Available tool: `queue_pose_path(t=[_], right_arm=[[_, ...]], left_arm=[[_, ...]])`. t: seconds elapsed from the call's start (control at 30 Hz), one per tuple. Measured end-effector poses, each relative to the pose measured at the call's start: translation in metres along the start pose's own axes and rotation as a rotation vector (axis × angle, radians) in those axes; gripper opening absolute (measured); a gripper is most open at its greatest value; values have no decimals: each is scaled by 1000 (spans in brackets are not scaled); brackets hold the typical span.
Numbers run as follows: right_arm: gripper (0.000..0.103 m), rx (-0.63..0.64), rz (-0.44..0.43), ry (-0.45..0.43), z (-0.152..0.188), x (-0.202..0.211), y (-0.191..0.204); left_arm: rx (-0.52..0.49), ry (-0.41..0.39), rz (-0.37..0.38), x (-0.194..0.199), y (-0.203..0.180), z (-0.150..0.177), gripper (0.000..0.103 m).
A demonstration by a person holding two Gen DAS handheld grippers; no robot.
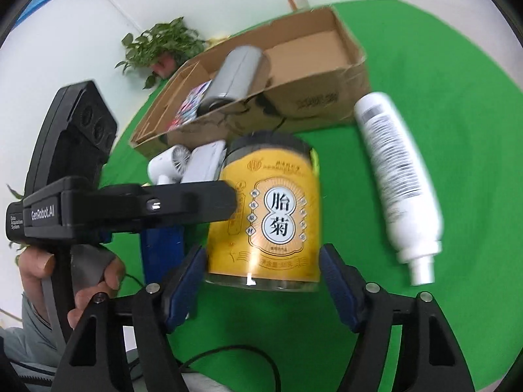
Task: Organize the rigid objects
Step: 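Grasp the yellow-labelled jar with the right tool while the left tool grips it too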
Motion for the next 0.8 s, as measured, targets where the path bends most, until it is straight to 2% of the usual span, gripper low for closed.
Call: queue_pose_path(t=[0.13,0.2,0.23,0.33,0.4,0.43,0.53,0.7,0.8], right_arm=[[72,88,28,8,6,-7,23],[68,123,-11,18,11,-6,33],[68,121,-53,16,11,-2,36],[68,95,-87,18,6,0,32],[63,50,-78,34,1,-4,22],[63,3,-110,60,-1,-7,15],[65,-30,-139,80,-6,-10,9],[78,-71,-155,123,-5,-26,6],[82,-65,-137,132,-4,-32,10]], left_arm=[[3,13,-49,-1,6,1,96],[20,19,-66,-1,11,1,94],[24,19,-67,0,13,1,93],[10,41,-77,-4,11,2,85],[0,34,-79,-5,8,1,85],[0,34,-79,-5,9,1,85],[-4,37,-79,-4,11,1,85],[-11,45,-82,-6,10,0,85],[-9,45,-84,-7,8,0,84]])
Point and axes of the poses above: each gripper's, at about its wrist camera, not at the fingertips, and x roughly against the way its jaws point, y to its left, z to its underside, the point moved 5 cm from there along -x, roughly the way its jaws point, and after that the axes turned 12 degrees about -x, right-handed, at the moved point
